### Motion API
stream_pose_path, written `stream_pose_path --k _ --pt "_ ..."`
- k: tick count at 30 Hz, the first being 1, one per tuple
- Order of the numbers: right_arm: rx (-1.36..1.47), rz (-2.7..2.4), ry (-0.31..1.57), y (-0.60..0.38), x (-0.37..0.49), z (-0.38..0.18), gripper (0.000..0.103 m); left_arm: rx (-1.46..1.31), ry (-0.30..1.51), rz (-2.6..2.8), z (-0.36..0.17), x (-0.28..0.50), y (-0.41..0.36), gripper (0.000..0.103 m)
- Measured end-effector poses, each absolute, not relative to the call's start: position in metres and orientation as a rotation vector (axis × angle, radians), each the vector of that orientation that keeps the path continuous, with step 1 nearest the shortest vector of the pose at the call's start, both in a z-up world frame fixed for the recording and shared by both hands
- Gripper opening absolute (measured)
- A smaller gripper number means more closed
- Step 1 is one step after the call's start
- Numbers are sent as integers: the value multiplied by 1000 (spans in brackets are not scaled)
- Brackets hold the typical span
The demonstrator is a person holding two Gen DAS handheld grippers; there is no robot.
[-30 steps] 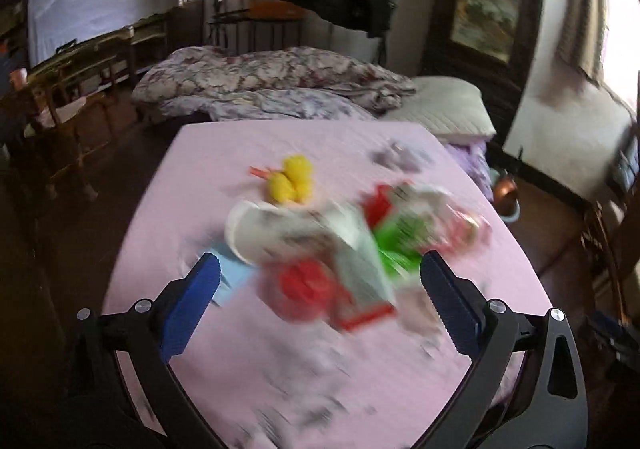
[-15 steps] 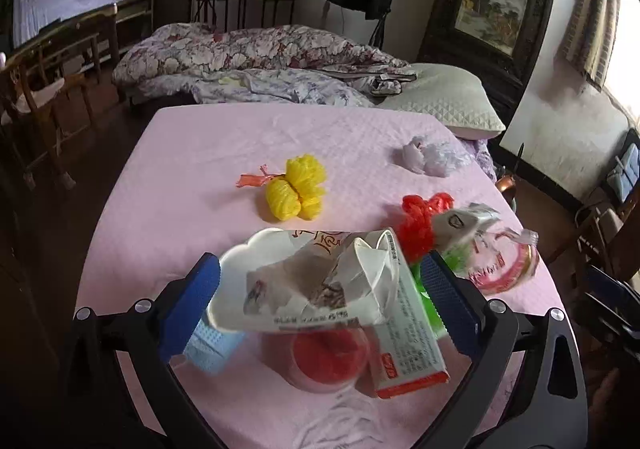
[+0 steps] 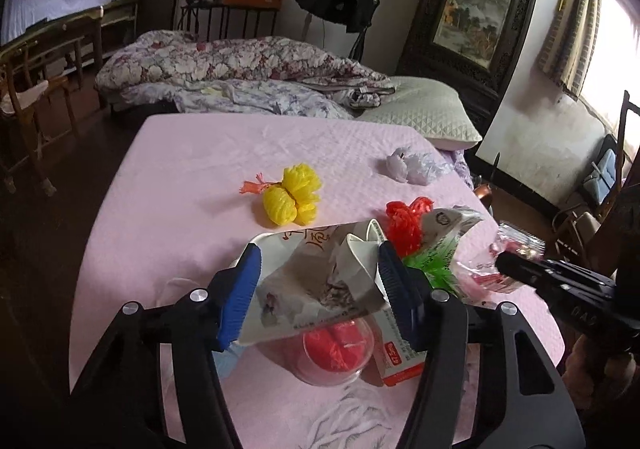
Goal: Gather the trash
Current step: 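Grasp the white paper cup with the left tool while the right tool grasps a clear wrapper, then carry the paper cup and wrapper to the red basket and release both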
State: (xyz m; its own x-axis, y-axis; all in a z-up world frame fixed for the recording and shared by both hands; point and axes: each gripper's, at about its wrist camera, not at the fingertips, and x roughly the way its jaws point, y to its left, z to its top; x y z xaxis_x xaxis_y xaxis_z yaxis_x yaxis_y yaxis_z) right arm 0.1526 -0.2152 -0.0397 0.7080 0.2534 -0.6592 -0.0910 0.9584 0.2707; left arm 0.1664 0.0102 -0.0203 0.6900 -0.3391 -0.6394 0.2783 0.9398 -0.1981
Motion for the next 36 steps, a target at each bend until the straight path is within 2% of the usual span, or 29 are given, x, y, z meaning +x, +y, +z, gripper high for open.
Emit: stream_pose_path --k 2,4,5,10,13,24,30,36 --pt "246 195 745 -221 145 -33 18 -80 727 -313 -21 163 9 85" --pt "253 189 731 -225 136 -28 18 -73 723 -281 -24 161 8 95" --pt "255 186 726 -226 133 -27 18 -82 732 -278 -26 163 9 96" --pt "275 171 729 -234 126 -31 18 -179 833 -306 -48 180 11 96" --pt "284 162 740 -238 125 -36 18 -163 799 -319 -45 177 6 83" --pt "298 133 698 -256 90 -26 18 -147 639 -339 12 127 -6 83" --pt "308 75 686 -285 50 -23 18 -96 641 -474 24 93 -60 83" --pt "341 -41 703 -340 0 -38 18 -32 695 -660 14 56 -140 83"
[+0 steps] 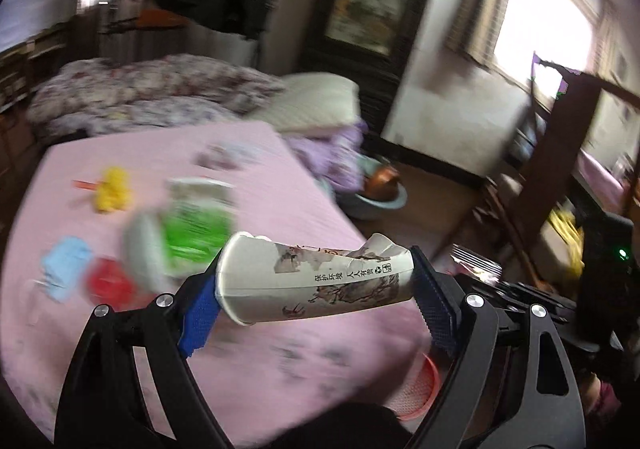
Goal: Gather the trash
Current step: 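Carry the paper cup and wrapper to the red basket and release both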
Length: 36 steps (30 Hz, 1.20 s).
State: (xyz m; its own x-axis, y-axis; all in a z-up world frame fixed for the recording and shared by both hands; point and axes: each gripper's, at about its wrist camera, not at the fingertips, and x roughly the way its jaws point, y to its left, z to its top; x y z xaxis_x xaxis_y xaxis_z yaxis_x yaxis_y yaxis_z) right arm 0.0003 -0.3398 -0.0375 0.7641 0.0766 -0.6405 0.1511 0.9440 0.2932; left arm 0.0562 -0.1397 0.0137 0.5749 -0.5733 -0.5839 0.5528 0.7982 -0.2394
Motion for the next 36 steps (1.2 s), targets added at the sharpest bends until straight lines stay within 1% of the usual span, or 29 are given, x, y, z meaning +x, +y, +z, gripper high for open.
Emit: stream_pose_path --k 4,7,9,10,11,13,14,15,20,25,30,32,36 --pt "373 -121 770 -383 -29 -67 18 34 748 -779 -4 31 -193 83" --pt "403 -185 865 -414 -46 -106 19 88 796 -844 -23 18 -228 83" --pt "423 -225 942 -430 -54 -143 20 111 831 -871 -36 14 -246 83" --pt "434 -236 972 -435 -56 -158 20 121 850 -886 -44 12 -256 79" --pt "451 -240 1014 -441 -57 -178 23 132 874 -898 -51 11 -266 79" --pt "466 -272 1074 -450 -59 -217 36 151 917 -915 -65 9 -283 78" --pt "460 -305 1090 -452 -60 -227 52 162 930 -926 -70 7 -289 78" --pt "463 -337 1105 -457 -62 -237 58 173 937 -936 -73 6 -294 78" --pt "577 -375 1058 -488 -84 -241 58 225 963 -952 -91 0 -321 76" --pt "660 -425 999 -514 -103 -240 58 246 999 -971 -105 -1 -340 76" --pt "698 -439 989 -527 -104 -243 58 247 997 -980 -99 -2 -336 76" --pt "694 -434 988 -524 -102 -241 59 239 982 -963 -93 0 -330 77" --pt "653 -397 1002 -509 -93 -232 58 220 959 -933 -84 3 -319 77"
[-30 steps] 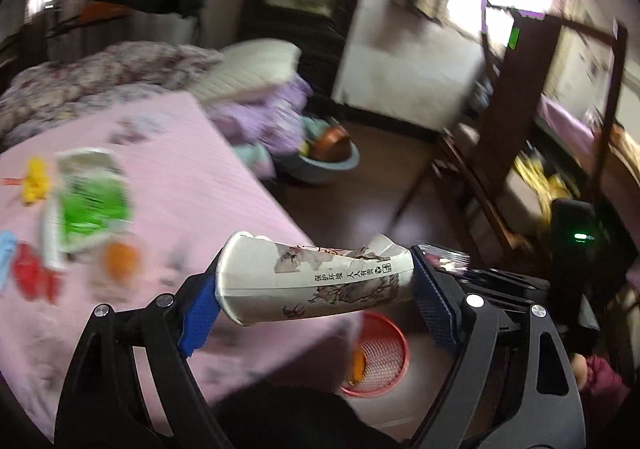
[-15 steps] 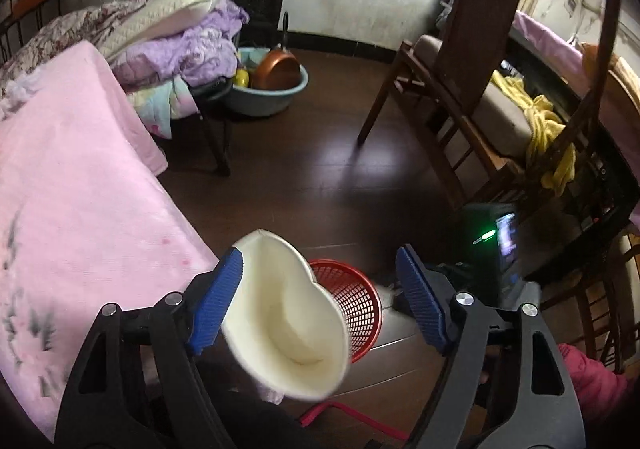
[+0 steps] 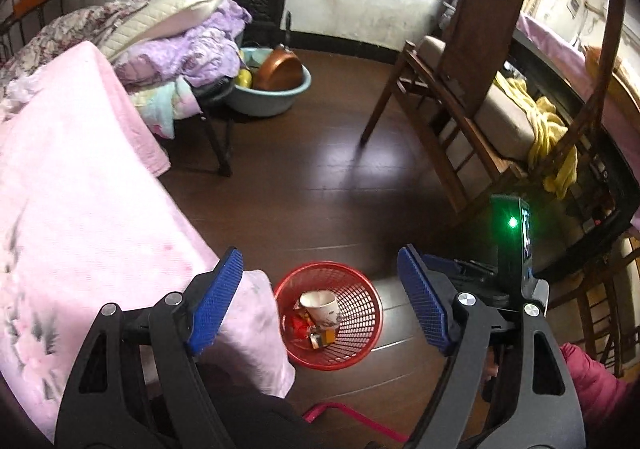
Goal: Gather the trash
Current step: 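Carry the paper cup and wrapper to the red basket and release both, then move both open tools back over the table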
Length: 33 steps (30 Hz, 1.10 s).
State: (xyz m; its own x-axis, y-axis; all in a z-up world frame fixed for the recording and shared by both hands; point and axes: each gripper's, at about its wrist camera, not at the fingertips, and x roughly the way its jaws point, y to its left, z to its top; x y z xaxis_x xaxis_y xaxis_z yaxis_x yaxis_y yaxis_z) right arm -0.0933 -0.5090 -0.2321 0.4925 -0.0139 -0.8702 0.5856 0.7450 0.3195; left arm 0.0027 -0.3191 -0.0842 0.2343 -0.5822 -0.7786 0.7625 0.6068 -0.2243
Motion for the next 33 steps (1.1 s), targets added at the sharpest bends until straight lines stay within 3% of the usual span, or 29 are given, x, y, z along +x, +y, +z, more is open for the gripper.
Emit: stream_pose_path --k 16,33 --pt "433 -294 916 -438 -67 -147 65 97 863 -799 -49 20 -251 82" --pt "311 -35 803 -310 18 -67 68 -129 744 -278 -26 108 -14 84"
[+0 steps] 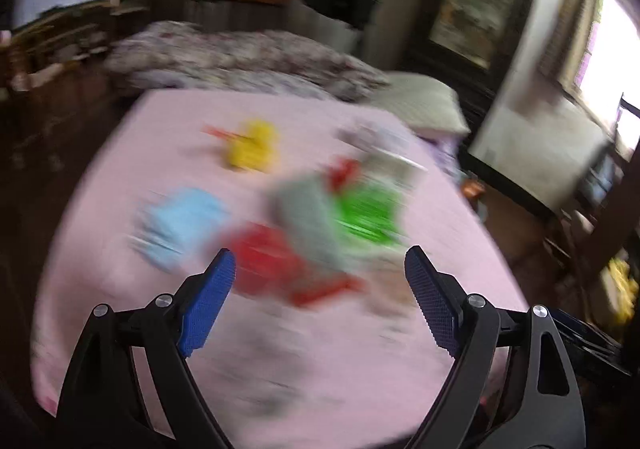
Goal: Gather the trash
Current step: 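Move both open tools back over the table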
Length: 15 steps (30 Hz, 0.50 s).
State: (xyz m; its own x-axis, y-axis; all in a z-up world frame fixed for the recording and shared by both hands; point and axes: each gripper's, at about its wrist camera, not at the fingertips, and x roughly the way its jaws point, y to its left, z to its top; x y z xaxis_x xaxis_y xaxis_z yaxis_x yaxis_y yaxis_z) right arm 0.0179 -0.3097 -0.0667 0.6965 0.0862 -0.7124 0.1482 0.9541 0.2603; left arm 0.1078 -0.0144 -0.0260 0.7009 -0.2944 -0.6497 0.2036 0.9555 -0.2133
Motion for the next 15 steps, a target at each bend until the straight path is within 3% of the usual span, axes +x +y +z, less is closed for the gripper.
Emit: stream_pose_path --k 7,15 --pt "204 121 810 -231 66 -55 69 -142 748 -166 -33 144 59 84" --pt "81 186 838 -173 108 -65 75 -103 817 -227 -57 159 55 84"
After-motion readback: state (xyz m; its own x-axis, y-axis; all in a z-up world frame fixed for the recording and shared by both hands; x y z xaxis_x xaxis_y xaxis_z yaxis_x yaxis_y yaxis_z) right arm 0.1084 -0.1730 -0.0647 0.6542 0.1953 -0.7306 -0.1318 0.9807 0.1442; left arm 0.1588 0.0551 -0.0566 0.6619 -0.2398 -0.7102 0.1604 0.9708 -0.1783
